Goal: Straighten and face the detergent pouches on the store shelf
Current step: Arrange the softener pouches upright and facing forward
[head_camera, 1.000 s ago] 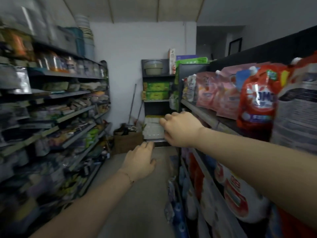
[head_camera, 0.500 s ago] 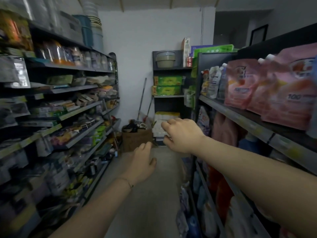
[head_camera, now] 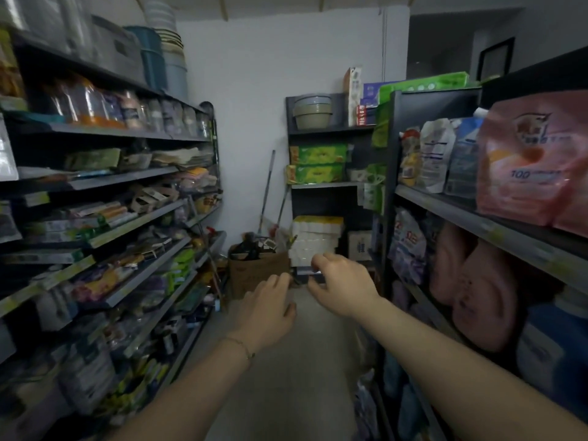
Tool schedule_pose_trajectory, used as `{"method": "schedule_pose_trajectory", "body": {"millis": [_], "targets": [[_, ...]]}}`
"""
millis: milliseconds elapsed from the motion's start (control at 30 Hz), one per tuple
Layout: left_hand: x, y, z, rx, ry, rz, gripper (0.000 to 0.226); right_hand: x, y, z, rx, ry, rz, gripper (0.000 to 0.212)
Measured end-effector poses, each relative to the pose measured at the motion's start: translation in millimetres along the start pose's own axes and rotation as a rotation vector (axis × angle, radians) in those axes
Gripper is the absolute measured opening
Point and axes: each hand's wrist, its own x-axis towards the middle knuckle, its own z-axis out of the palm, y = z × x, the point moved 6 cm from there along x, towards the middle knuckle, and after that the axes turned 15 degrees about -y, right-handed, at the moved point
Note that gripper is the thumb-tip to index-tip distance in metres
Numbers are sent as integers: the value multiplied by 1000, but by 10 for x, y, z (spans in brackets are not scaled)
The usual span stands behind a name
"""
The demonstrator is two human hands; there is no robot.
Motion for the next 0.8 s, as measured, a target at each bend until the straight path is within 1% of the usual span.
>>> {"method": "schedule_pose_trajectory", "body": {"millis": [100, 300, 400, 600, 700, 800], "targets": [[329, -56, 152, -2, -34, 18, 32, 191, 207, 240, 25, -12, 21, 27], [1000, -116, 408, 12, -58, 20, 35, 625, 677, 556, 38, -37, 30, 26], [1374, -144, 540, 39, -77, 23, 32, 885, 988, 626, 54, -43, 47, 24], [2180, -196, 750, 56, -127, -27, 32, 1395, 1724, 666, 57, -55, 84, 23], [2516, -246, 890, 18, -129, -54, 35, 1592, 2057, 799, 61, -72, 91, 22], [2756, -282, 1156, -75, -160, -64, 37, 1698, 2334, 1037, 103, -87, 119, 23]]}}
